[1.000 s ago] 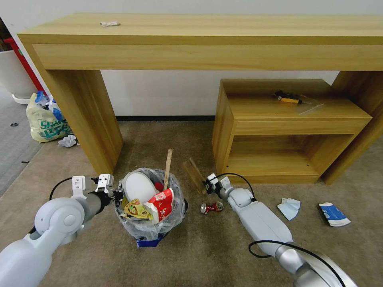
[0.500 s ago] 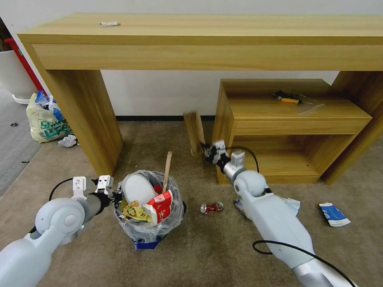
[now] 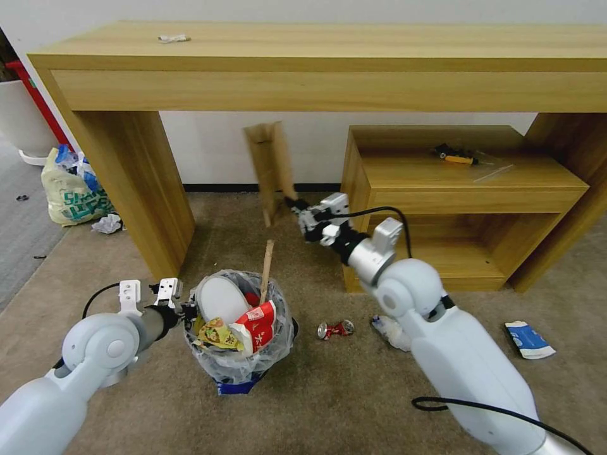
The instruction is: Pick up the trash bin and place the garbage on the floor into it.
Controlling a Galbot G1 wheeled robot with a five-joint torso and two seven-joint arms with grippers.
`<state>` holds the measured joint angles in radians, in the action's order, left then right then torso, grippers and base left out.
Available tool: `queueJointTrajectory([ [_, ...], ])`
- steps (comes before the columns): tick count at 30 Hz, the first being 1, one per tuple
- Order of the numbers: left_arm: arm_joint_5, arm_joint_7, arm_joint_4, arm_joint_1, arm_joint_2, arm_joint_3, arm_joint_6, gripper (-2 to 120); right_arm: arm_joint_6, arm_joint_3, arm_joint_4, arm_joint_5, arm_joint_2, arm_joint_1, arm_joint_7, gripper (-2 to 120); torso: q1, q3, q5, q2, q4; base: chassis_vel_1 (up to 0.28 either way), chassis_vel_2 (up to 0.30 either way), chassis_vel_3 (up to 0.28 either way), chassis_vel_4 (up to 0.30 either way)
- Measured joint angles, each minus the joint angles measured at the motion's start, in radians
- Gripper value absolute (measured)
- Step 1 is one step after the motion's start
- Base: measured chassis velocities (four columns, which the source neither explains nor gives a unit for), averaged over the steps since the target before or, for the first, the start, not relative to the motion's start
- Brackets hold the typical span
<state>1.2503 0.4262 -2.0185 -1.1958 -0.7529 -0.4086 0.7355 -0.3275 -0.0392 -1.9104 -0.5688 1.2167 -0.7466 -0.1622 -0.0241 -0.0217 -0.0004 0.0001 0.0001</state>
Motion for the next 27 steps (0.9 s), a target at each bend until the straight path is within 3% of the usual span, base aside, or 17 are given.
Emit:
queueJointTrajectory([
  [10,-0.008,0.004,-0.031,-0.011,0.002,0.002,0.0,0,0.005,-0.156,0.06,0.081,0.001,-0.046,-0.031,0,0.0,0.0,0.0,0.0,-0.0003,0.0,0.0,0.0,0.0],
  [27,-0.001,0.005,-0.053,-0.011,0.012,-0.007,0.0,0,0.021,-0.215,0.173,0.208,-0.003,-0.076,-0.061,0,0.0,0.0,0.0001,0.0,-0.0002,0.0,0.0,0.0,0.0],
])
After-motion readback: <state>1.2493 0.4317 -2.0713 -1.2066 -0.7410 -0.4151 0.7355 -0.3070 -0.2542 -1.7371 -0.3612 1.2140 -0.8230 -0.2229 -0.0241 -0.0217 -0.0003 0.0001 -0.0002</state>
